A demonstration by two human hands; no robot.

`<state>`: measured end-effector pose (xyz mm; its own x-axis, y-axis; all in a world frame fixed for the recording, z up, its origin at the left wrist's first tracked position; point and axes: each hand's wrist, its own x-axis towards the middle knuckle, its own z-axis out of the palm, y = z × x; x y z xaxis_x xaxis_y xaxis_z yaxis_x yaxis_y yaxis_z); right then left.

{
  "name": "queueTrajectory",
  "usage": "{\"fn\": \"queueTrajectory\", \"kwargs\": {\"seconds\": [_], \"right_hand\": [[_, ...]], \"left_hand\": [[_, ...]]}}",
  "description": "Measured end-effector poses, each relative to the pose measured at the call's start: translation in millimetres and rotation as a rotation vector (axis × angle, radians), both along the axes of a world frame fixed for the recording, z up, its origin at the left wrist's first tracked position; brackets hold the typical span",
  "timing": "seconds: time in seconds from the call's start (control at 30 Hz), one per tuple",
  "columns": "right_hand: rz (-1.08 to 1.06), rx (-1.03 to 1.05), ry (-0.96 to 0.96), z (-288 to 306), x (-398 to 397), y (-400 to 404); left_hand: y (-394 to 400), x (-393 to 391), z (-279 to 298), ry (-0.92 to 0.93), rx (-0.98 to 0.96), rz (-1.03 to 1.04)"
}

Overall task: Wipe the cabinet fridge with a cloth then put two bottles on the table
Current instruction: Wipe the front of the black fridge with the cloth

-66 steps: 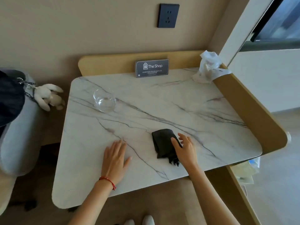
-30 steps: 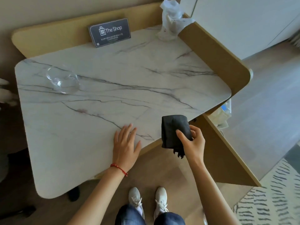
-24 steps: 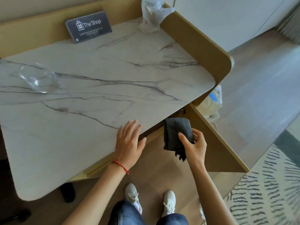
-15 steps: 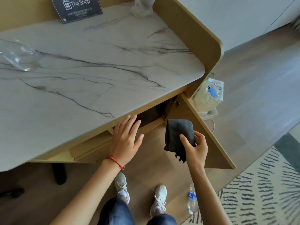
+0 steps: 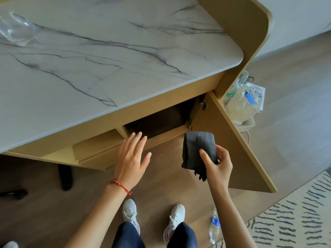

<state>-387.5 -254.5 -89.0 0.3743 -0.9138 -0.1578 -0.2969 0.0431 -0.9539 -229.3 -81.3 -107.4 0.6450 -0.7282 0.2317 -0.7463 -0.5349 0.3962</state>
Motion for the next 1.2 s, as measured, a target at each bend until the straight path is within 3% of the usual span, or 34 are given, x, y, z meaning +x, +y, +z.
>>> {"fn": "queueTrajectory", "kwargs": {"seconds": [0.33, 0.7, 0.97, 1.2], "right_hand": [[-0.034, -0.03, -0.132, -143.1, 54.7, 9.0], [-0.011, -0.073, -0.403, -310.2, 132.2, -4.6], [-0.034, -0.131, -0.692, -382.9, 197.4, -12.2], [-0.001, -0.095, -0.839, -395.5, 239.4, -4.6]], "left_hand": [[-1.4, 56.2, -146.1, -0.155, -0.048, -0.041], [-20.7, 123.8, -296.2, -0.604, -0.063, -0.143], [-29.6, 163.3, -340.9, -0.926, -0.052, -0.122], [-27.1, 175.6, -331.8, -1.075, -0.082, -0.086]]}}
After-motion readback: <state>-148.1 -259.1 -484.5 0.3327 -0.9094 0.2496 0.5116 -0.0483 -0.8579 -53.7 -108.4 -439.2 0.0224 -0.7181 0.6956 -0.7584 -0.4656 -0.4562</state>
